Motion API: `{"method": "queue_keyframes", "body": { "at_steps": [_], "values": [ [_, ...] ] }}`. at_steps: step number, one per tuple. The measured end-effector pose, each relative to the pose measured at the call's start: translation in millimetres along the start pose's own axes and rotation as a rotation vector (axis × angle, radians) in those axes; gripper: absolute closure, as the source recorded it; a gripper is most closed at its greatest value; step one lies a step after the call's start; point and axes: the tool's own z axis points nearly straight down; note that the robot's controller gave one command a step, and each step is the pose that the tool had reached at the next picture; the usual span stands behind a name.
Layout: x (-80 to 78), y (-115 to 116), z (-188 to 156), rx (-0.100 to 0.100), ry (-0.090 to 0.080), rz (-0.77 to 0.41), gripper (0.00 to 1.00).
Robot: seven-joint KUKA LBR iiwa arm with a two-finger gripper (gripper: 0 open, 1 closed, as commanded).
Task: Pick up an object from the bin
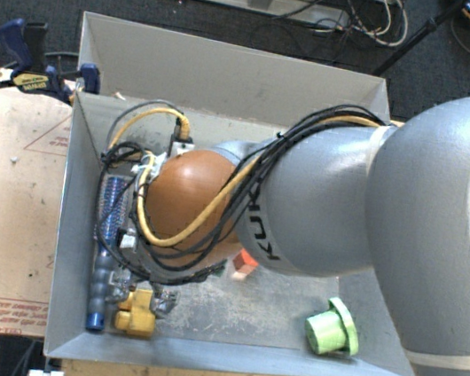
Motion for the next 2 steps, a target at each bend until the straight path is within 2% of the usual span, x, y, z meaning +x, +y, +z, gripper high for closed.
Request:
{"method": "queue_keyframes", "body": {
  "at_steps": [1, 2],
  "values": [
    [-9.2, -19, -128, -0.013, 0.004, 0.018, 1.00],
    [-20.2, -22, -68, -0.024, 0.013, 0.204, 1.00]
  ]
}}
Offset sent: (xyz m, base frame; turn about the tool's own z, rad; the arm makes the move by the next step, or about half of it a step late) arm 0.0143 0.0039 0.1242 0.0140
